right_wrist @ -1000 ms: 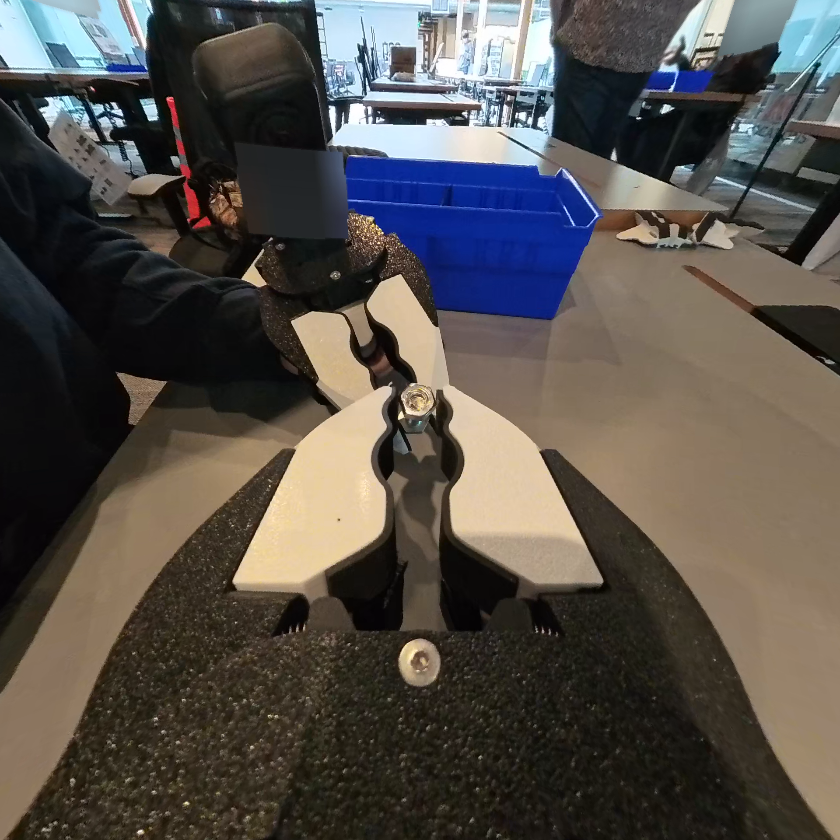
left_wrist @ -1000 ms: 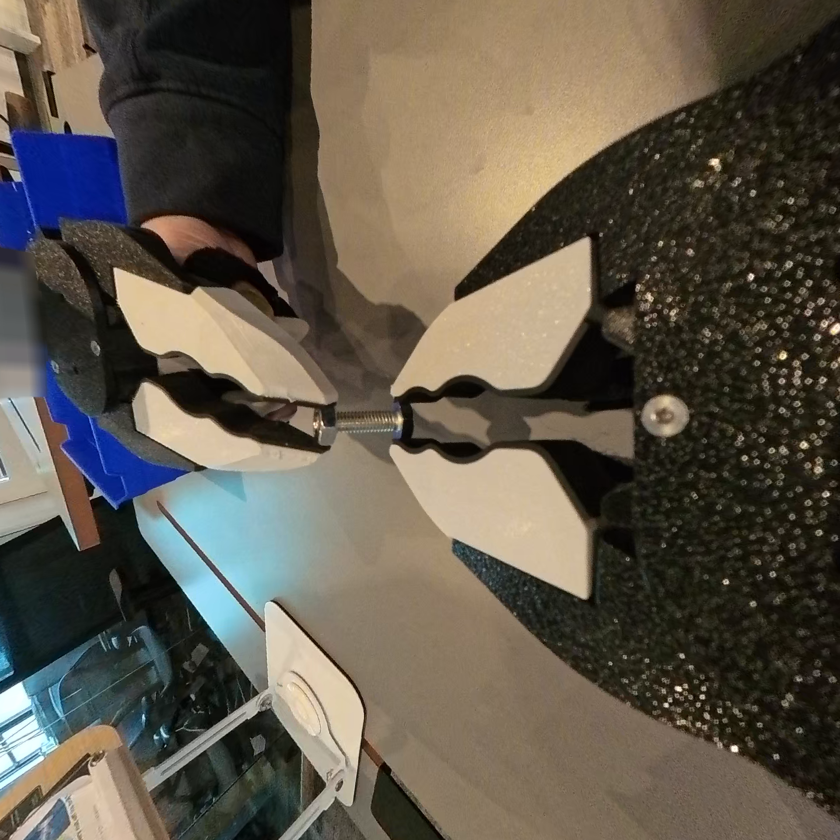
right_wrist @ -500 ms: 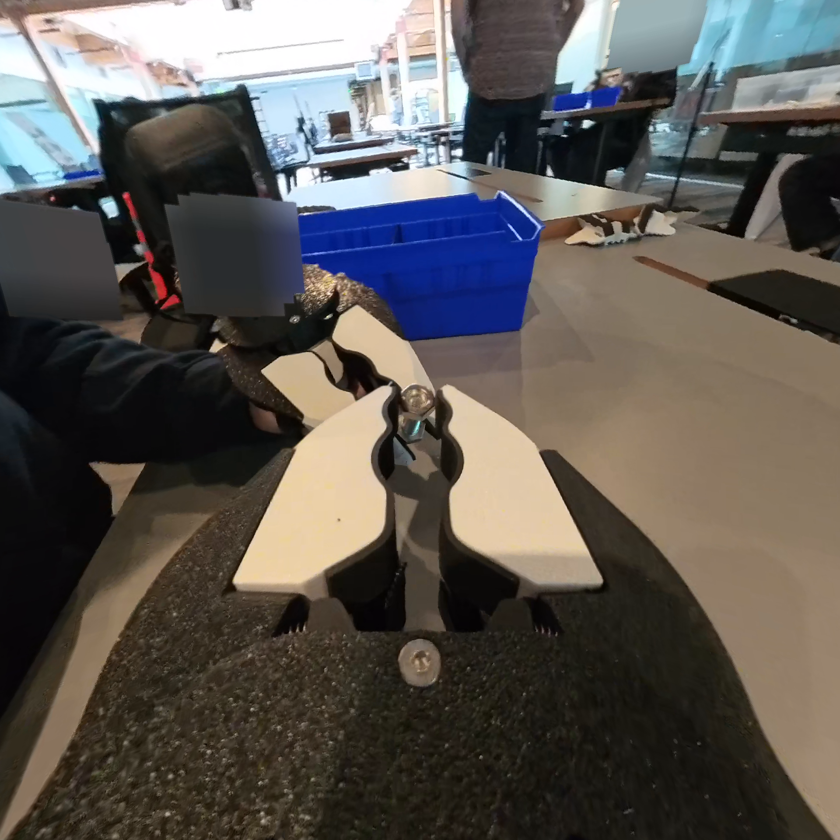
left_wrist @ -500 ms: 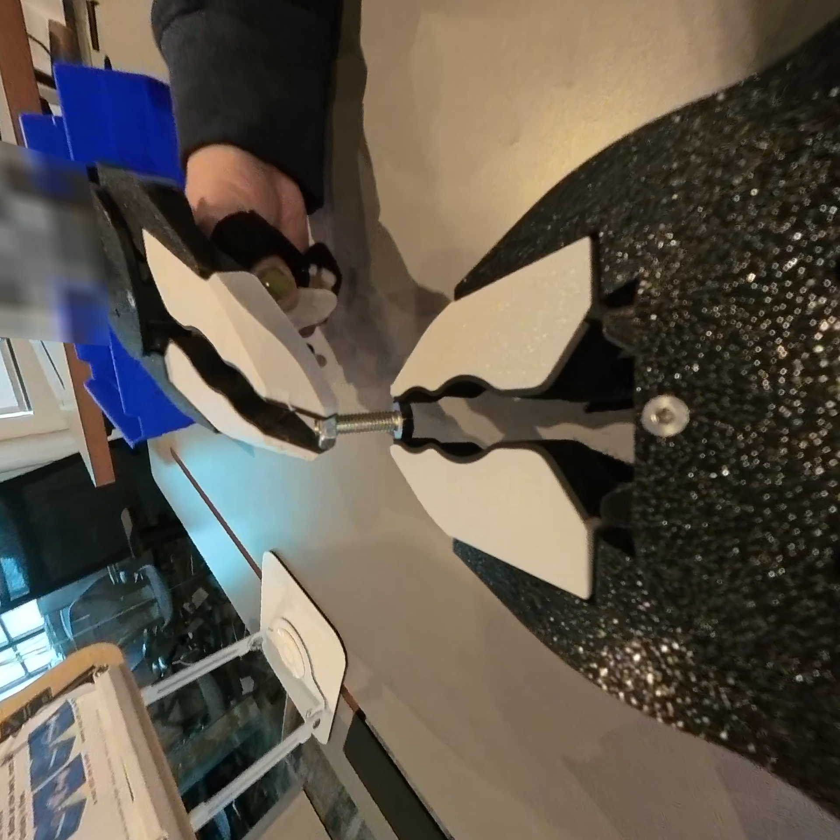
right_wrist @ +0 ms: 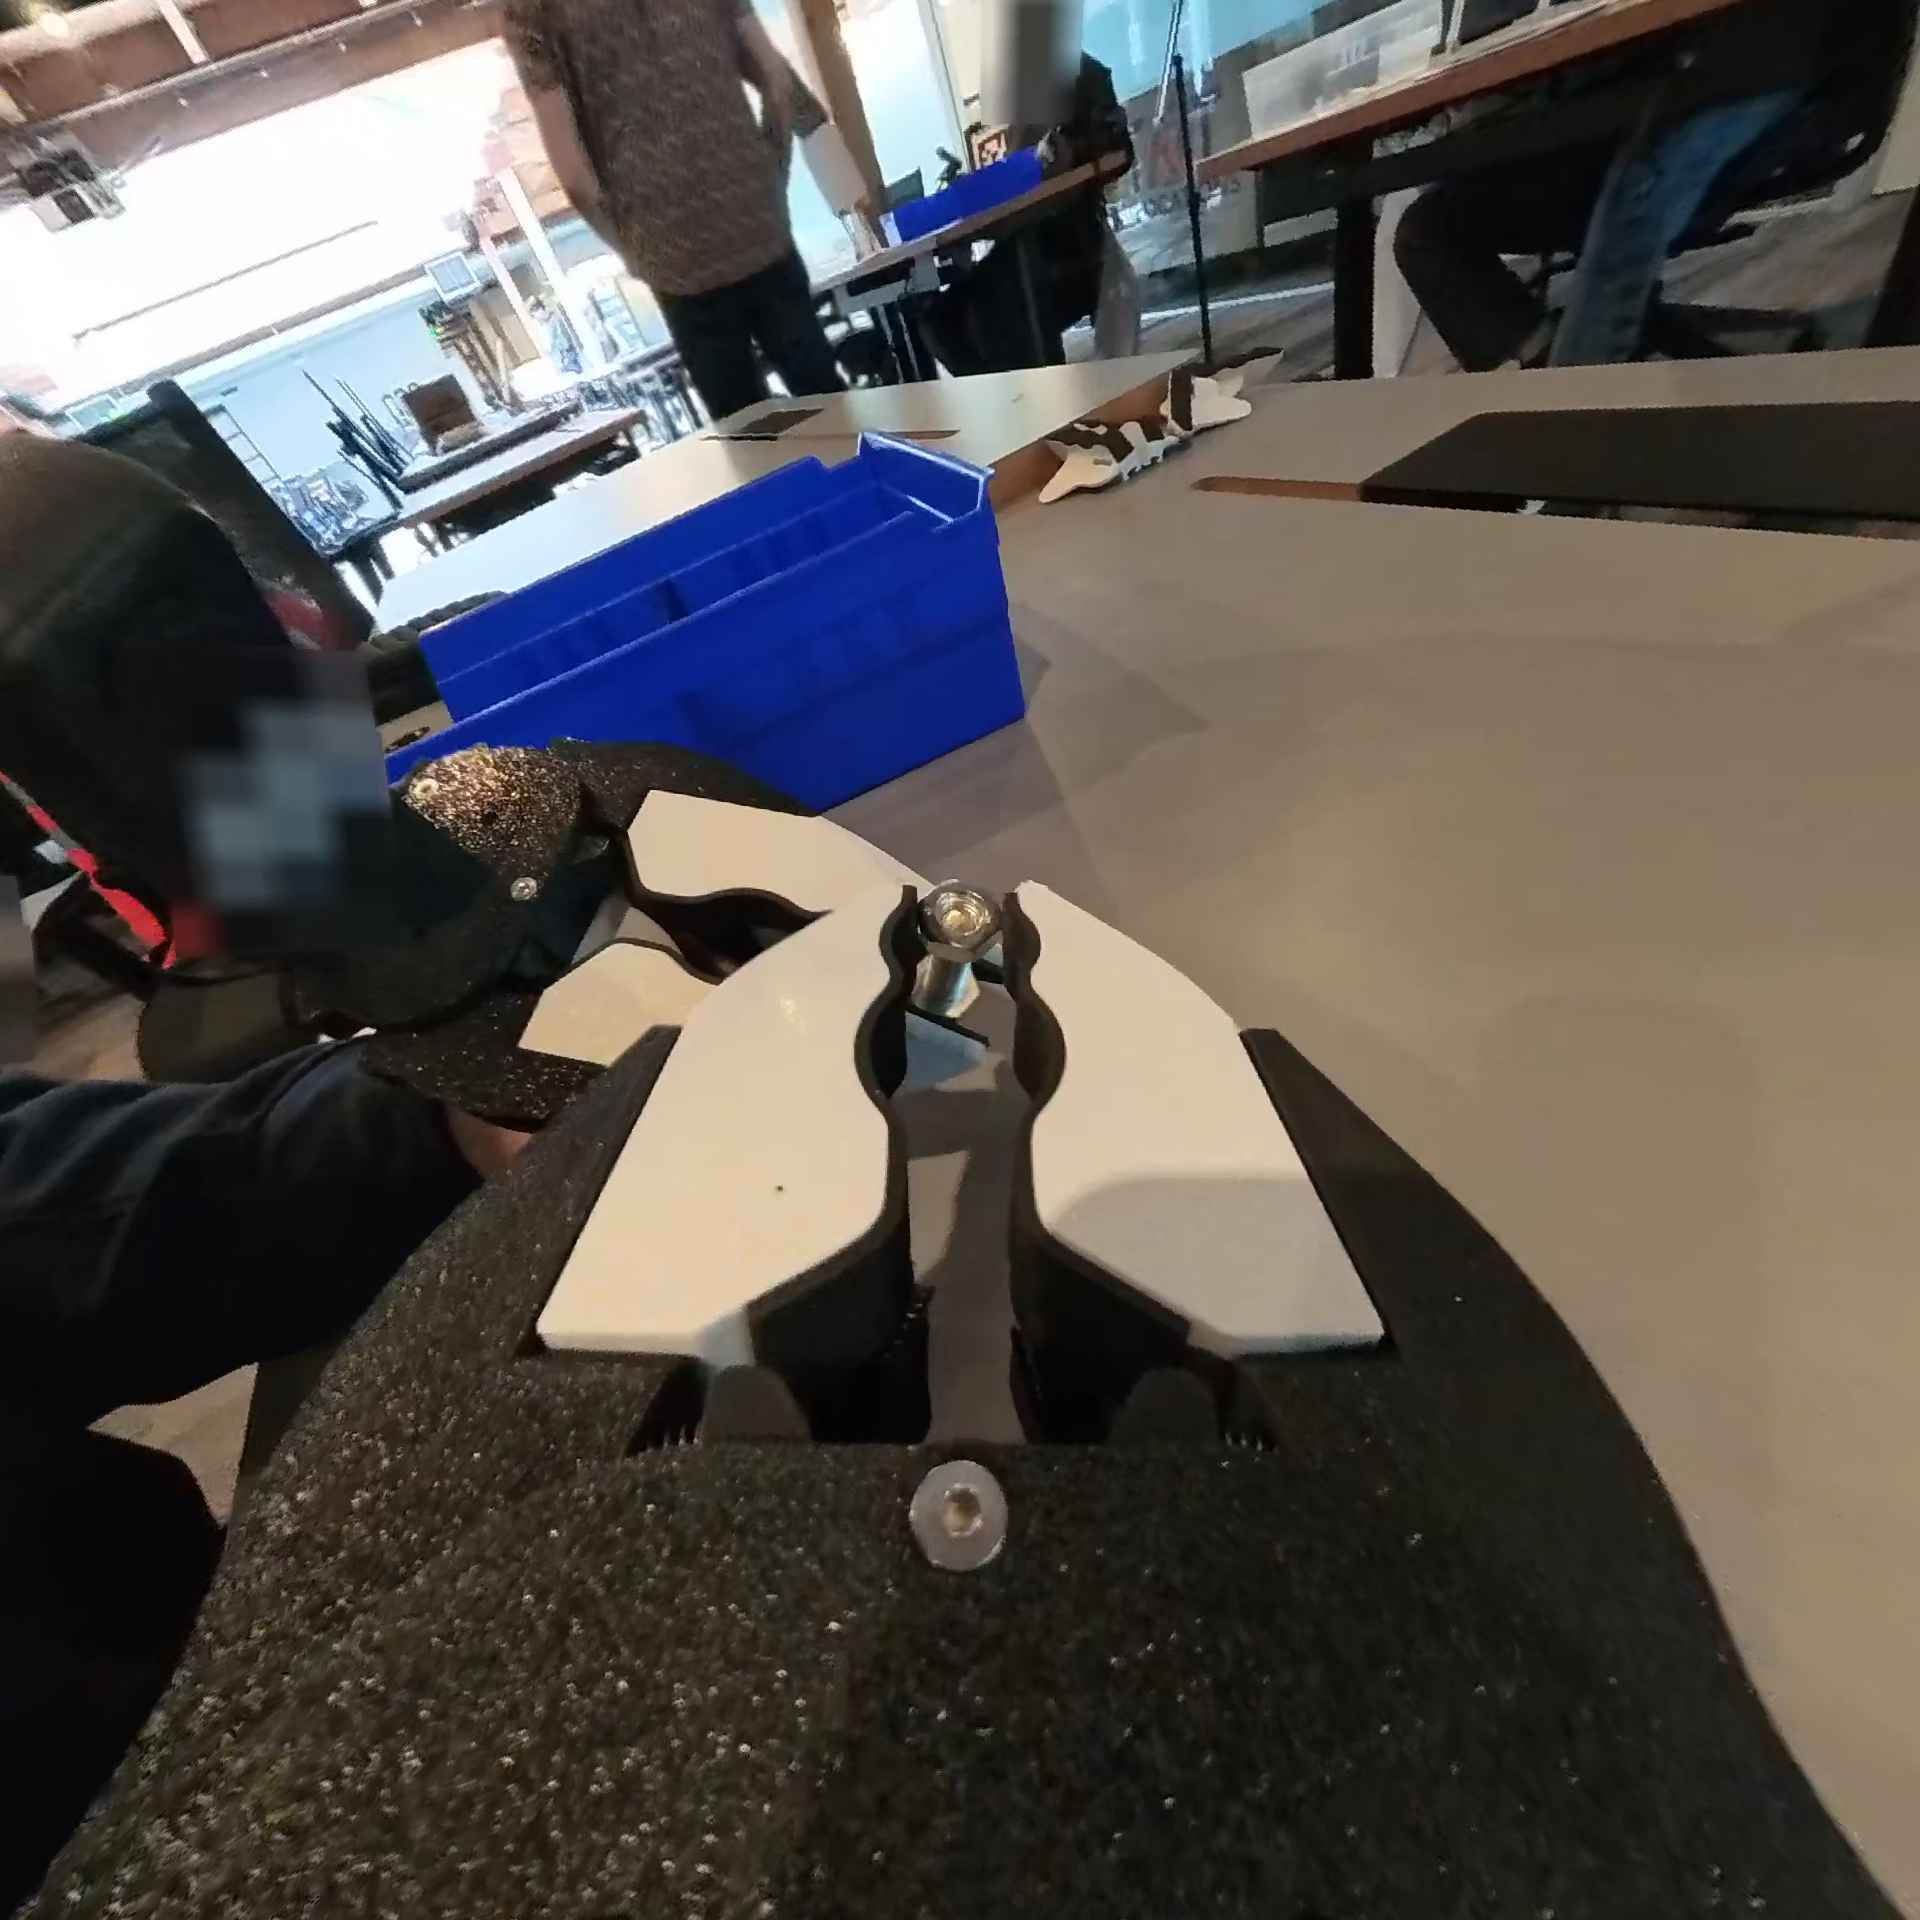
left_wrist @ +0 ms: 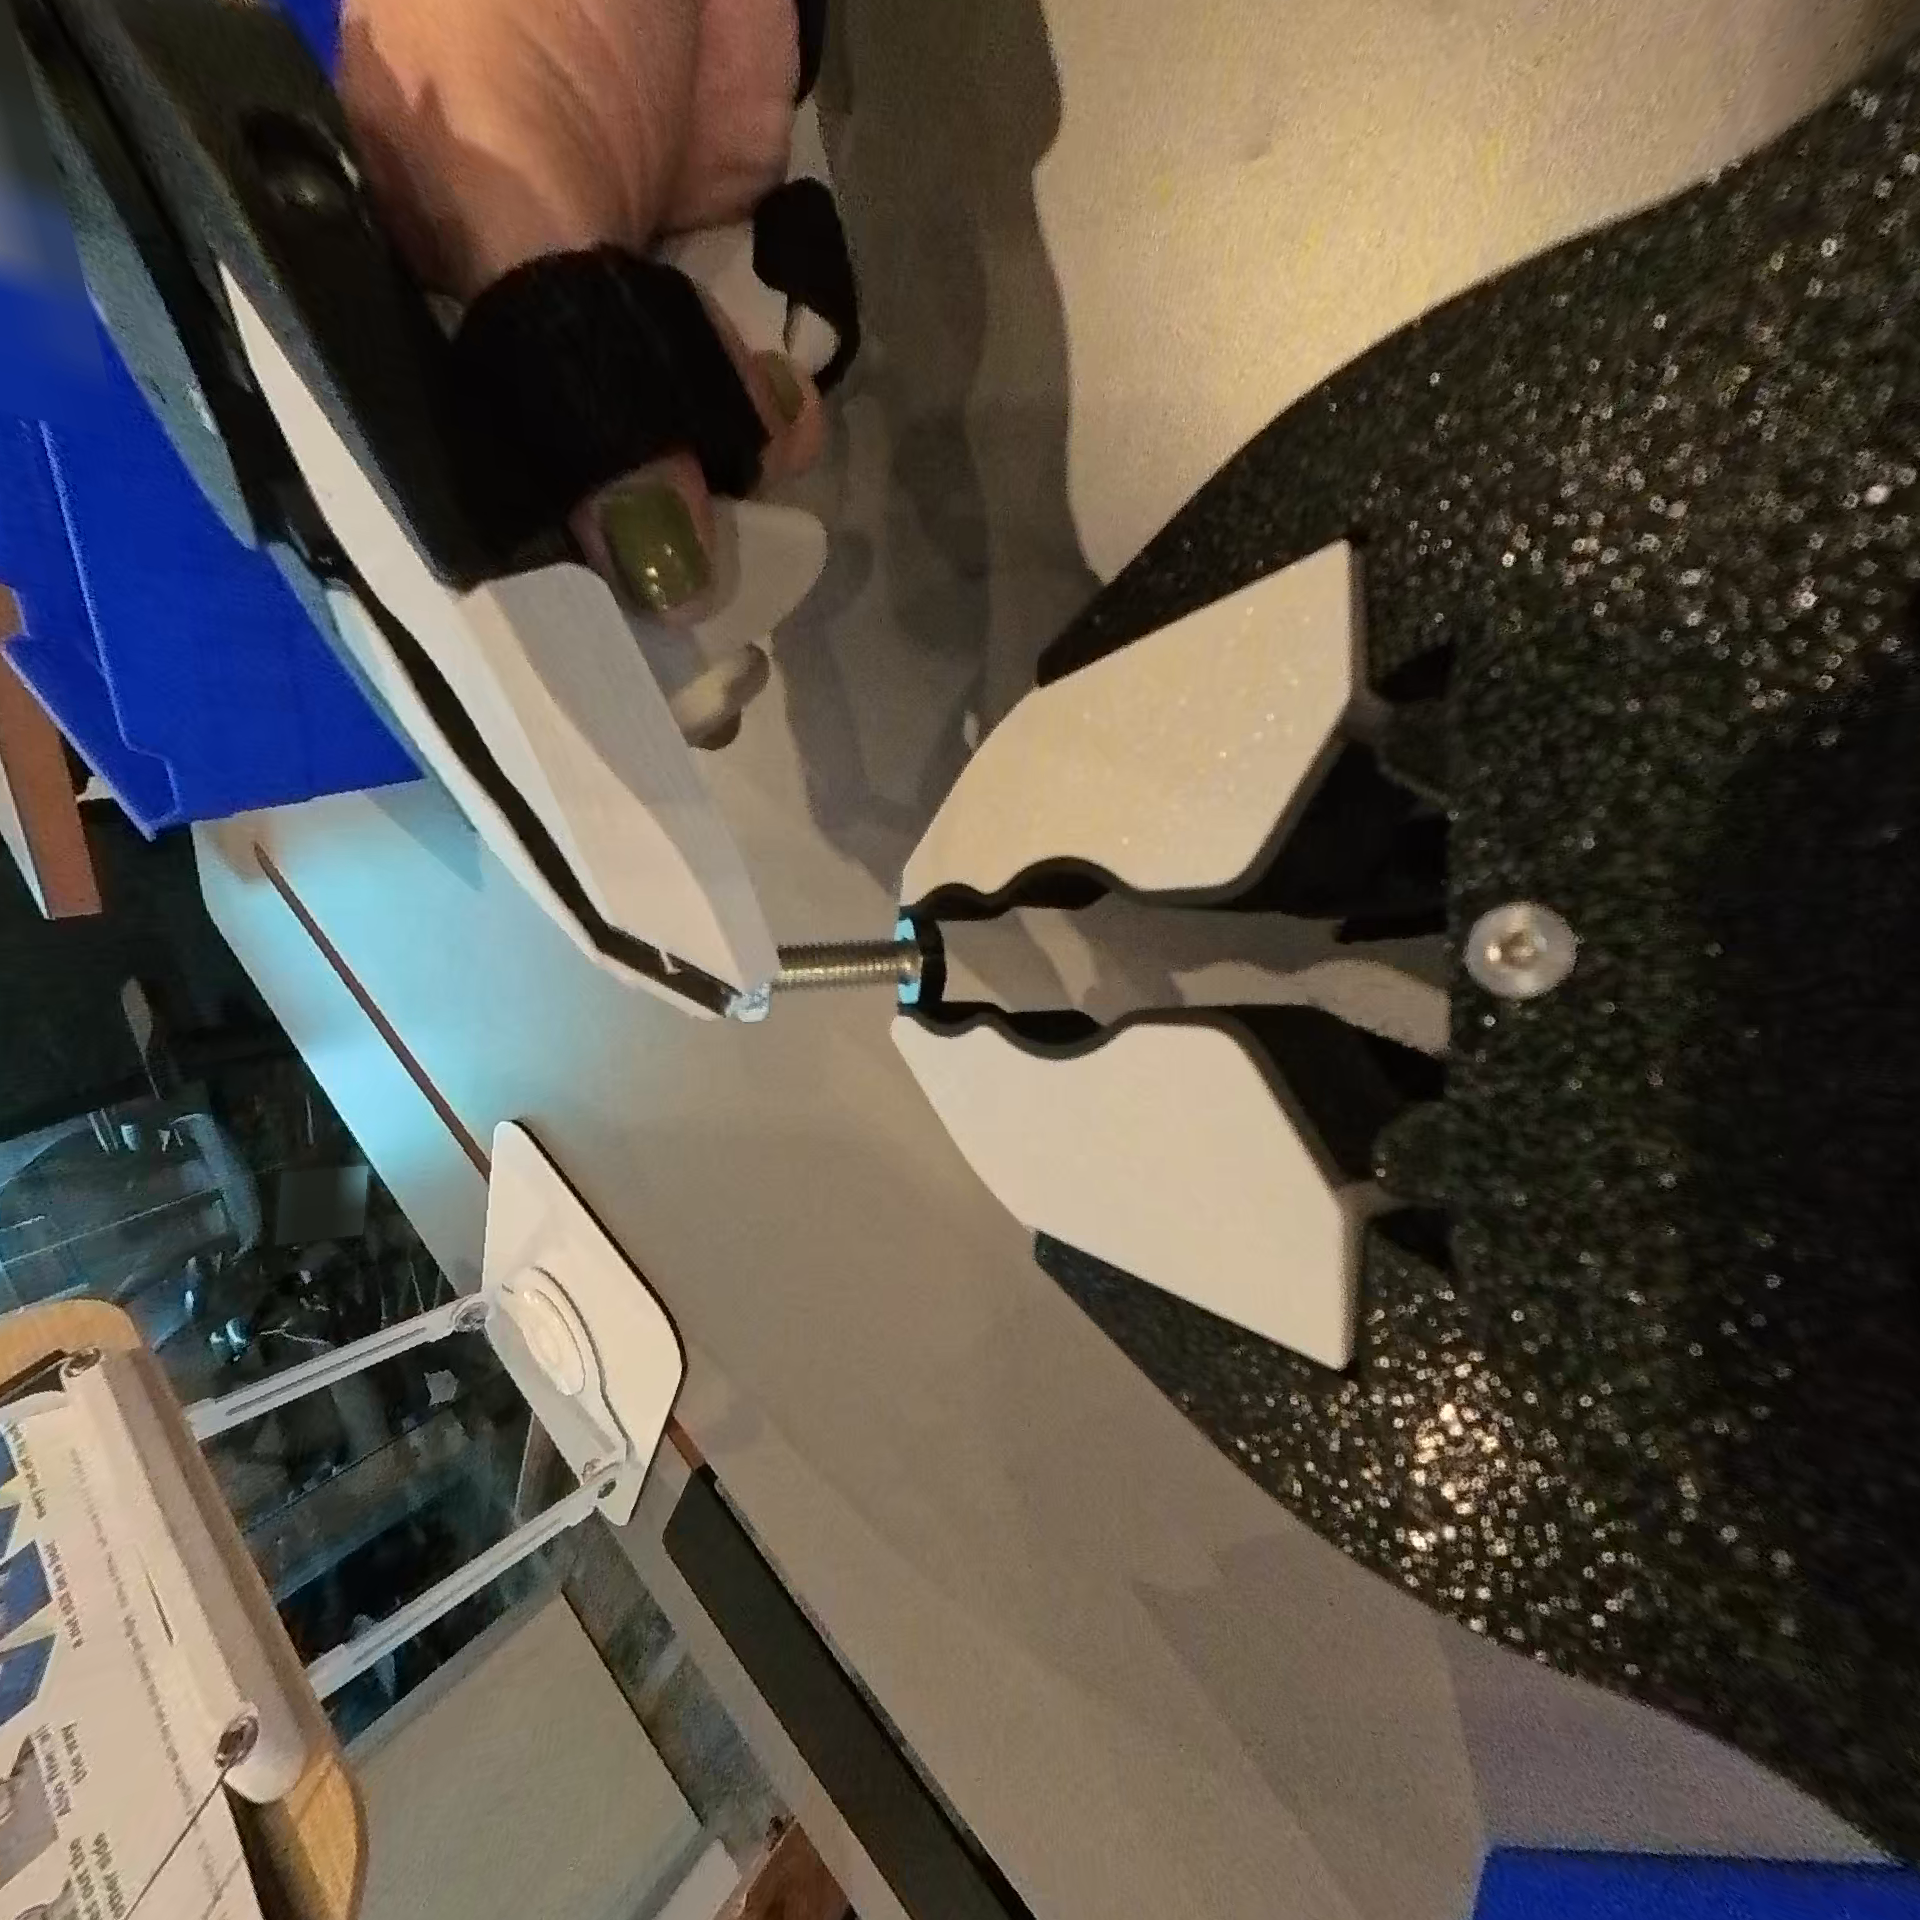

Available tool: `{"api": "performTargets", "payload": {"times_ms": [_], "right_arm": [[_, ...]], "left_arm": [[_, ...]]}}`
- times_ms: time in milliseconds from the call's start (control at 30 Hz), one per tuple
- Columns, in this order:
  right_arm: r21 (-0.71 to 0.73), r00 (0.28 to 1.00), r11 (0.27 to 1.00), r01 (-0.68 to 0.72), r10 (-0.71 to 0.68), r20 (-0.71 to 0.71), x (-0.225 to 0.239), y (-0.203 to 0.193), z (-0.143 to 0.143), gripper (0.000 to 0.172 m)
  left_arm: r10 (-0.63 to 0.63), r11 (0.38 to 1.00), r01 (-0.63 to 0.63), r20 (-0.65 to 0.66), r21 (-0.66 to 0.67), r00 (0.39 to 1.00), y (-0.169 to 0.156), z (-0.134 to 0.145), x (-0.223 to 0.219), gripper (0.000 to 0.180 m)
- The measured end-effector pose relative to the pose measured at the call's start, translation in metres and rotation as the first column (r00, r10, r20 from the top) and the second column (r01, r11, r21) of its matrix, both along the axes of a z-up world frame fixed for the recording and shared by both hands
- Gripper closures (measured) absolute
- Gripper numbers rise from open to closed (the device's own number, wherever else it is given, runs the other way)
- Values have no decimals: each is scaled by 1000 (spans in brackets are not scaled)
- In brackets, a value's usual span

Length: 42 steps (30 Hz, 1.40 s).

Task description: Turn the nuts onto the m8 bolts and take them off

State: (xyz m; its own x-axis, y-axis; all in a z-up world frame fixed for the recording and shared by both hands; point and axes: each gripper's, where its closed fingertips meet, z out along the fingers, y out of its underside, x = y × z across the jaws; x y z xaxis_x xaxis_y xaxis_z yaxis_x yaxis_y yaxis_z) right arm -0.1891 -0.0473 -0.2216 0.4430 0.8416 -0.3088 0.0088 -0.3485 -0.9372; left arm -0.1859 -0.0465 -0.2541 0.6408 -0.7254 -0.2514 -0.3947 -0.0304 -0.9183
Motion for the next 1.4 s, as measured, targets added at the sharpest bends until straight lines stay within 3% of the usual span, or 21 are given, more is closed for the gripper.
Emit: {"api": "performTargets", "payload": {"times_ms": [633,833,1200,1267,1400], "right_arm": [[87,1000,996,-27,28,-7,0,-4,8,149],[203,998,978,-50,58,-34,3,-9,21,143],[238,991,965,-115,127,-38,-7,-21,23,143],[250,985,956,-152,167,-37,-7,-26,24,154],[248,988,961,-120,139,-61,-4,-23,27,149]], "left_arm": [[-24,1000,24,29,-4,999,-1,2,2,167],[-49,999,47,129,16,990,-4,15,-1,167],[-56,998,53,212,22,976,-4,24,-6,167],[-54,999,50,220,21,974,-4,25,-7,167],[-57,998,54,213,21,975,-5,24,-6,166]]}}
